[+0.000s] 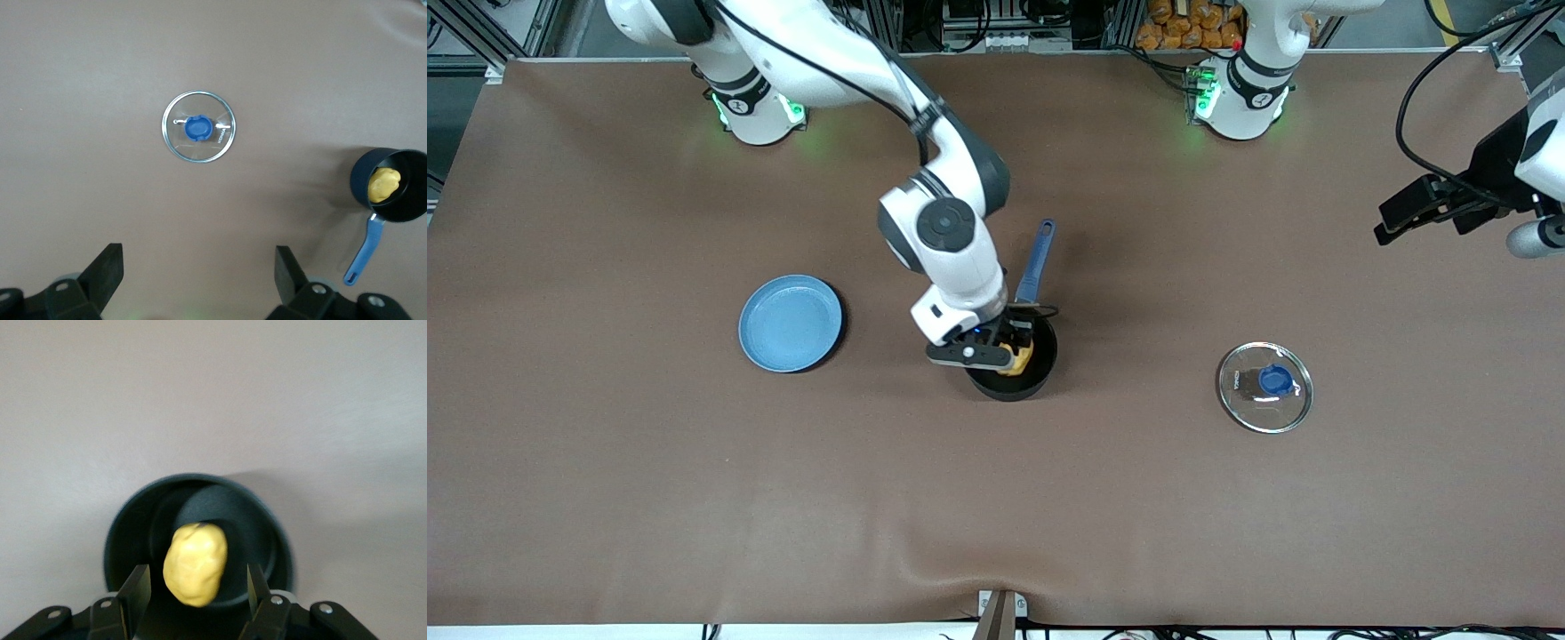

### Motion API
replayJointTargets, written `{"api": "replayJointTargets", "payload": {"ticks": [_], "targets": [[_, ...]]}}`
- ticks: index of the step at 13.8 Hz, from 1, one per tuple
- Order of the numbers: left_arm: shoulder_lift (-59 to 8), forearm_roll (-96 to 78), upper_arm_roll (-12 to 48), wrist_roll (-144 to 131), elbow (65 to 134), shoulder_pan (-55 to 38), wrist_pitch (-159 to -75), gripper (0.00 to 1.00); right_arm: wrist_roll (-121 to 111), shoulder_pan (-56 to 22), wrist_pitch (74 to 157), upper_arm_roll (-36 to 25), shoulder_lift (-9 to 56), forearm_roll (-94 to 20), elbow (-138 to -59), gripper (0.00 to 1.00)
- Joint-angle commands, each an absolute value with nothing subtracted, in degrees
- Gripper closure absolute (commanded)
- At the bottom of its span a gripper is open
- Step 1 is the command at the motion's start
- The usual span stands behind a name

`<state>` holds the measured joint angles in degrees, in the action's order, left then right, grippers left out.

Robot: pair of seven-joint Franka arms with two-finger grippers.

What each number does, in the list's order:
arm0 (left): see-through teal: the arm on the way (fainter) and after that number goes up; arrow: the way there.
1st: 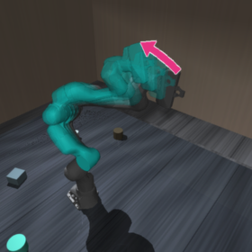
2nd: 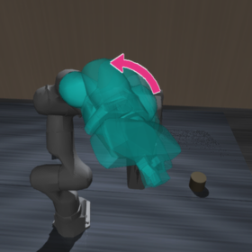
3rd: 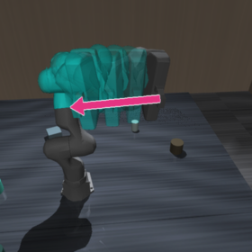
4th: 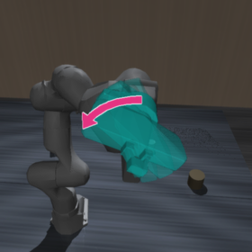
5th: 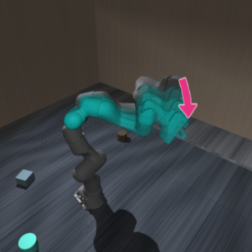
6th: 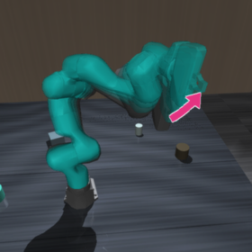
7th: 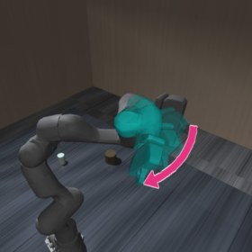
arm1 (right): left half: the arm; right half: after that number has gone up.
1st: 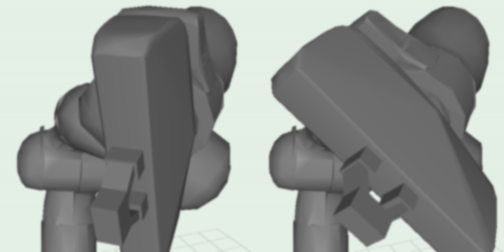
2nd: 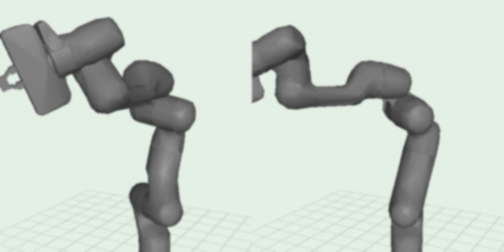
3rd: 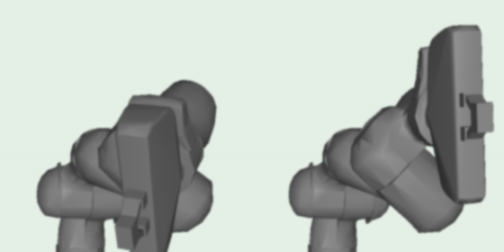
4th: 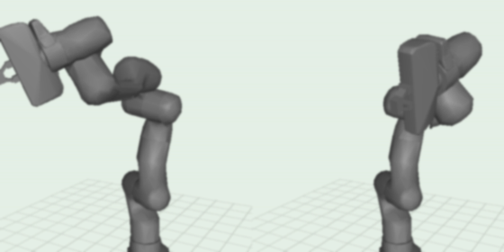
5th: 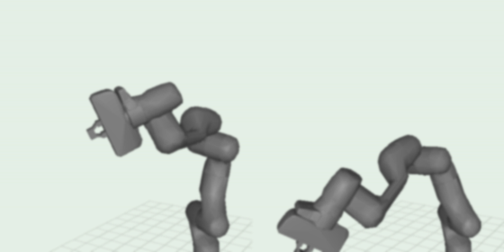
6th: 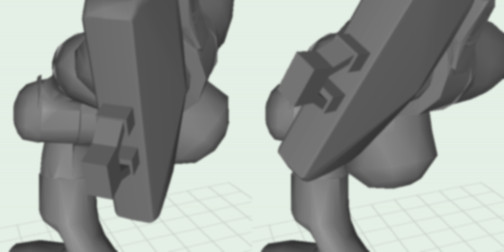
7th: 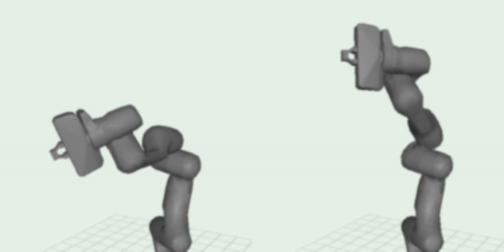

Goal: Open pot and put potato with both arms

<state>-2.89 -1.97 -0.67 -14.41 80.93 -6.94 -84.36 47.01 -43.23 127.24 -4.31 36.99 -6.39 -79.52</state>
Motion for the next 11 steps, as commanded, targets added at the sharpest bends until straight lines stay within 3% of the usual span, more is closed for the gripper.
{"api": "replayJointTargets", "payload": {"ticks": [1,4,5,6,11], "targets": [[-1.15,-0.62,-0.18,-12.30,81.56,-6.59,-82.71,0.00,47.20,-38.08,124.99,-0.10,21.04,-6.33,-92.35,0.23],[-1.05,-0.70,-0.09,-12.22,81.56,-7.03,-82.36,0.00,46.33,-31.93,115.00,3.07,11.72,-5.80,-93.96,0.21],[-1.05,-0.62,-0.09,-12.22,81.56,-7.03,-82.18,0.00,43.01,-29.21,110.35,3.69,8.82,-5.80,-93.96,0.15],[-0.53,-0.70,-0.09,-12.22,82.00,-7.12,-82.09,0.00,38.63,-26.74,105.34,3.69,6.09,-5.80,-93.96,0.02],[4.56,-0.79,1.23,-12.22,88.58,-6.59,-82.35,0.00,20.77,-13.56,89.76,3.60,-4.20,-3.44,-94.31,0.00]]}}
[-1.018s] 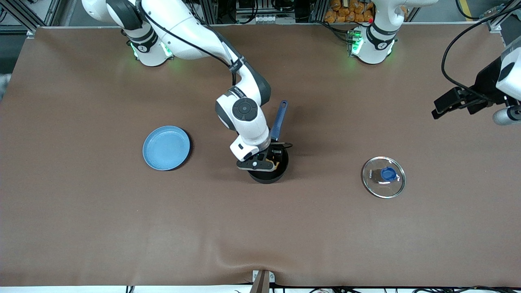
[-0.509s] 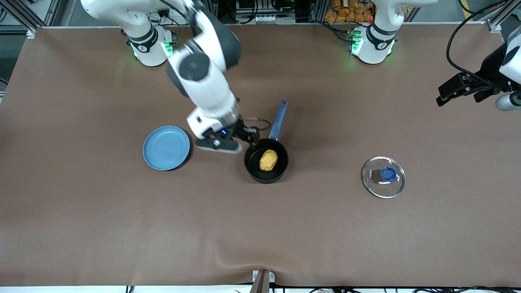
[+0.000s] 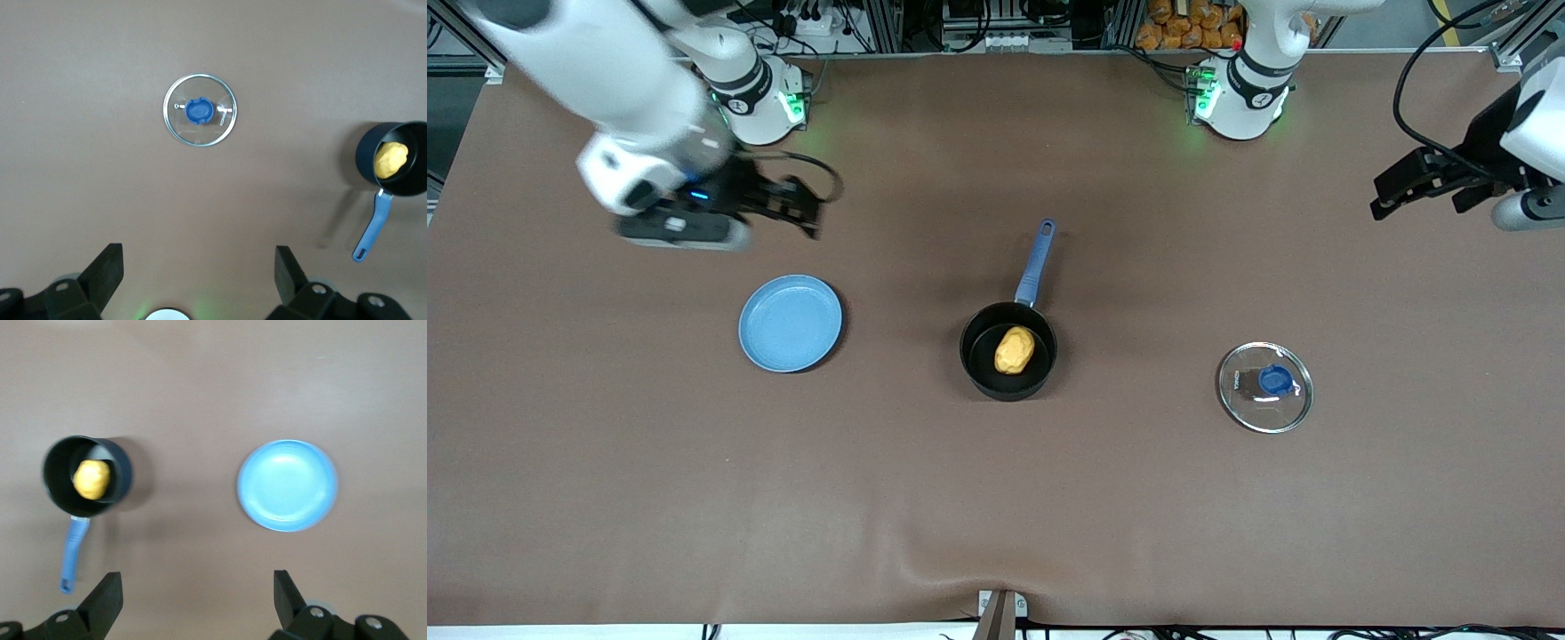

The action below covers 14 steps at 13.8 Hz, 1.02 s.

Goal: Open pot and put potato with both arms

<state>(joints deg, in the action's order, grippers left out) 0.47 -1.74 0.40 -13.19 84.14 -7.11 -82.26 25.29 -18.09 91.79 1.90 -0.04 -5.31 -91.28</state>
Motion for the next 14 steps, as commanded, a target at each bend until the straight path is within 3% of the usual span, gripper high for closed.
{"api": "replayJointTargets", "payload": {"ticks": [1,6,9,14], "targets": [[5.01,-0.70,1.84,-12.22,89.29,-6.33,-82.44,0.00,16.83,-11.53,88.43,3.52,-5.70,-1.43,-94.74,0.00],[5.45,-0.62,5.71,-12.30,89.56,-2.37,-82.27,0.00,-0.51,-2.47,87.45,2.29,-9.23,1.05,-95.01,0.00],[5.10,-0.62,5.54,-9.68,89.12,-2.11,-82.27,0.00,-1.14,-3.07,87.36,-3.24,-9.41,0.88,-94.92,0.00],[5.19,1.23,5.36,-9.67,89.38,-1.93,-81.92,0.00,-2.20,-2.90,86.14,-3.43,-8.09,0.88,-94.40,0.00]]}}
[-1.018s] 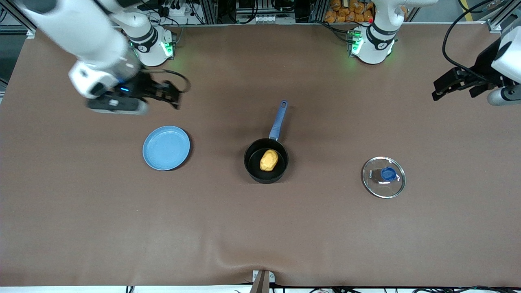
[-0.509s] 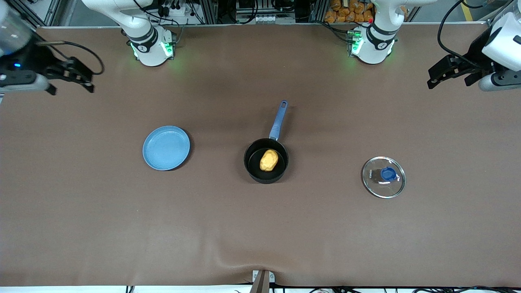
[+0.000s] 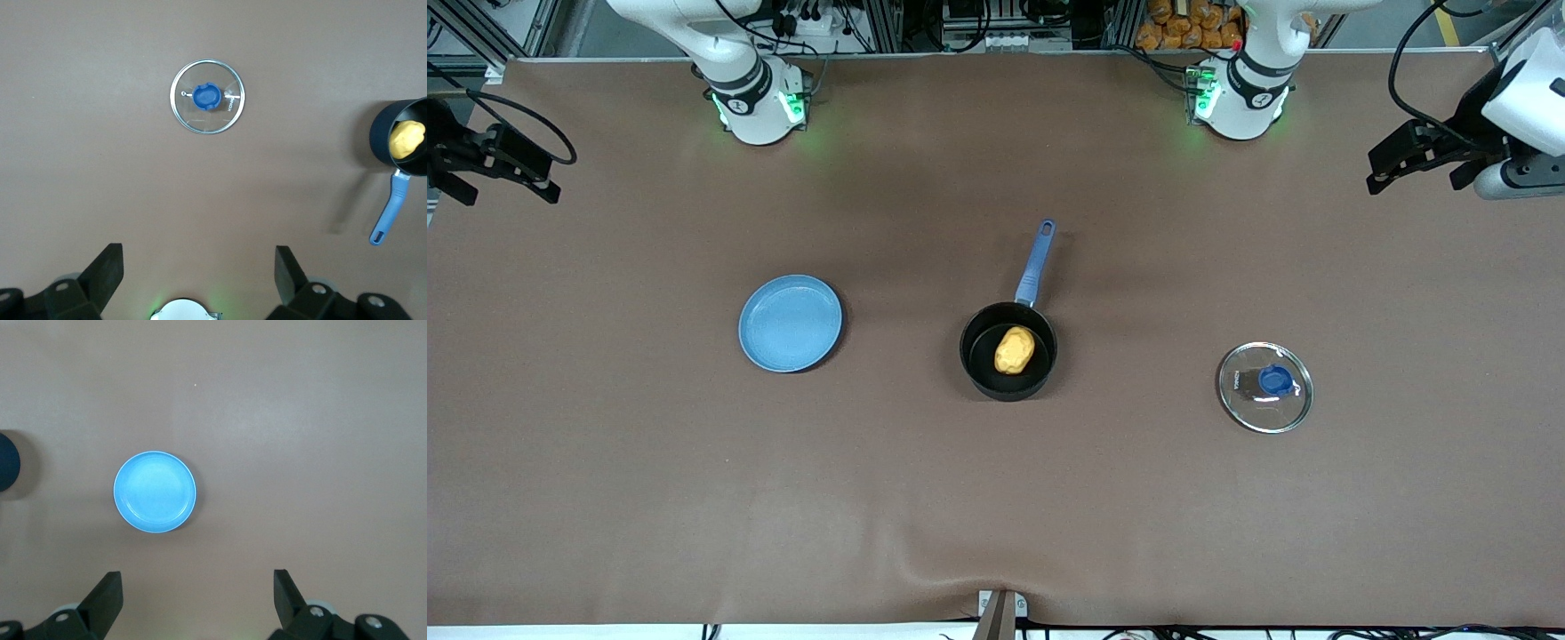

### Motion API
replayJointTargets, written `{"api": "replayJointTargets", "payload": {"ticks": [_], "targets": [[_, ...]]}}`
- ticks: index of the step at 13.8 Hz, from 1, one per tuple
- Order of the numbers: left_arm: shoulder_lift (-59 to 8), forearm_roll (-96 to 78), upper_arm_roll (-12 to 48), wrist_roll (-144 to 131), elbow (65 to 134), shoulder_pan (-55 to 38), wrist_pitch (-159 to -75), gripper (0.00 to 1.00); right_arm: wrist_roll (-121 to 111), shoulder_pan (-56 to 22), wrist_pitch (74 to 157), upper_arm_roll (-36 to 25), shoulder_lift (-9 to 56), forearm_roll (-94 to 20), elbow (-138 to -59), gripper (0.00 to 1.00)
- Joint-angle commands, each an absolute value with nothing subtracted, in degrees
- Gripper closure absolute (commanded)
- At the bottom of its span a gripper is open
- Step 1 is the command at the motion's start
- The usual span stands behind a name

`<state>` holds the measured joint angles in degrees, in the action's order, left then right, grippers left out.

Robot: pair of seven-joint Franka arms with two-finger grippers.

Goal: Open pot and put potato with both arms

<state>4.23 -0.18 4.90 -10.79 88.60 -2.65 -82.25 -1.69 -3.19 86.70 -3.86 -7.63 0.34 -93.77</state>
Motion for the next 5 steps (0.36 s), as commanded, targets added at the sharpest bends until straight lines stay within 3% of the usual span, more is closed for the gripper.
{"api": "replayJointTargets", "payload": {"ticks": [1,5], "targets": [[5.19,1.23,5.27,-9.67,89.38,-1.76,-81.39,0.00,-2.11,-2.99,86.31,-3.34,-7.91,0.97,-94.22,0.00],[5.10,1.23,4.57,-9.67,89.47,-1.58,-81.30,0.00,-2.29,-2.81,86.66,-3.34,-6.95,1.05,-92.82,0.00]]}}
